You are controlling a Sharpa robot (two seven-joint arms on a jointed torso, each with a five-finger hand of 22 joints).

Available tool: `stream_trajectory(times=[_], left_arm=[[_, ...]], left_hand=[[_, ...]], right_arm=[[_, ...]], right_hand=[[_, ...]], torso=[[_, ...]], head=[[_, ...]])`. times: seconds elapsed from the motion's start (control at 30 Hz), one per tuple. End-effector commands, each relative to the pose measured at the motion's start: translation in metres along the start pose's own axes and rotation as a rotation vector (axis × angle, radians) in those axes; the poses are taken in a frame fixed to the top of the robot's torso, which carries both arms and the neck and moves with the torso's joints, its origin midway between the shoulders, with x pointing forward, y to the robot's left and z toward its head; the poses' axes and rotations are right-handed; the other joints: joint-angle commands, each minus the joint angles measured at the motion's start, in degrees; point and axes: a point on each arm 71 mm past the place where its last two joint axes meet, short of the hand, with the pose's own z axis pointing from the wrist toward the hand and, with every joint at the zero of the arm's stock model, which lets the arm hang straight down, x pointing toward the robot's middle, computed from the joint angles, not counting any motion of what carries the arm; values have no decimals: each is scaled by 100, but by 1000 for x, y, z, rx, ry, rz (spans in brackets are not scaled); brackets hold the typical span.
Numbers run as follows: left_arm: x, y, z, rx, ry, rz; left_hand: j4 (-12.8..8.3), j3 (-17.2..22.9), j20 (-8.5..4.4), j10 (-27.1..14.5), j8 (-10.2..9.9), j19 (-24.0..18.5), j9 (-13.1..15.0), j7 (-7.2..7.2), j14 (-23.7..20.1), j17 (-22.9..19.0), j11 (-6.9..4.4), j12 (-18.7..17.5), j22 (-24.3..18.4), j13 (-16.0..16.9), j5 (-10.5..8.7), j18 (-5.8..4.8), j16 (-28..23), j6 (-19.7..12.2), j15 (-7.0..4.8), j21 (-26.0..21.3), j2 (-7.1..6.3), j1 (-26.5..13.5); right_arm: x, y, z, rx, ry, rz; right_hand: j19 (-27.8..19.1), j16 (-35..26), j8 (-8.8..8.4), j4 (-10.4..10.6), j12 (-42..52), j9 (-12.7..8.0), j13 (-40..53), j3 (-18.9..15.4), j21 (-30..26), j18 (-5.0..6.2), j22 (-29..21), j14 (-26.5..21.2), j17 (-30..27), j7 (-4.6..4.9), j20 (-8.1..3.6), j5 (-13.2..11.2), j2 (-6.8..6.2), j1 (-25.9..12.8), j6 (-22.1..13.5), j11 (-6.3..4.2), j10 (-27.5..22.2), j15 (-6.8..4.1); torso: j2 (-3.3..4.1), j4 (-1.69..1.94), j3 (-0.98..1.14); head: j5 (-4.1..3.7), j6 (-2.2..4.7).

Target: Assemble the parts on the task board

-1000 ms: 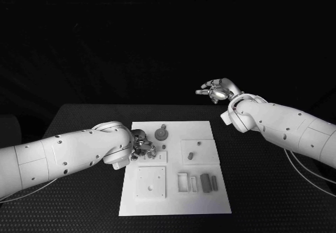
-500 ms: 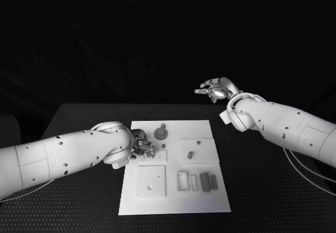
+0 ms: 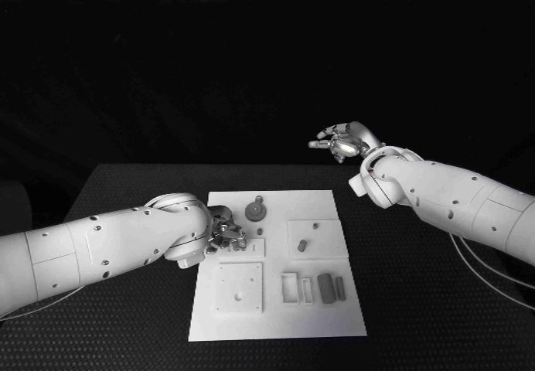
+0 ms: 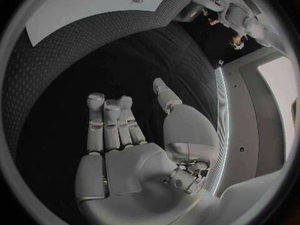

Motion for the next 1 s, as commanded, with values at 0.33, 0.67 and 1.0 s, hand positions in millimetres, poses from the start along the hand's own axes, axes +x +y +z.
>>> stream_trajectory(times=[0.33,0.67,1.0], left_arm=[[4,2,1,0,24,8],[2,5,2,1,17,-18],[4,7,3,-4,62,-21]], left_hand=[[15,71,-36,1,36,-17,49,-462,-206,-53,-57,43,120,-34,57,186,65,809,-236,52,63,-33],[9,78,-35,0,28,-23,69,-464,-215,-82,-60,51,120,-51,45,185,86,815,-237,63,87,-47],[-37,107,-29,-4,23,-35,116,-472,-232,-135,-66,64,122,-86,105,182,132,837,-239,86,106,-47]], right_arm=[[3,2,1,-9,20,-8],[4,2,1,-10,22,-11],[5,2,2,-13,27,-16]], right_hand=[[-32,39,27,0,40,6,-13,-53,9,519,5,-41,-9,55,-2,6,19,61,-25,9,-30,6],[-33,41,28,0,44,7,-18,-68,9,519,4,-41,-12,55,-1,6,33,83,-25,8,-31,6],[-34,42,29,-1,45,7,-22,-77,9,519,4,-42,-14,55,-1,6,39,93,-25,8,-32,6]], torso=[[2,2,4],[0,0,3],[-1,1,2]], head=[[-18,-7],[-13,-9],[-15,-19]])
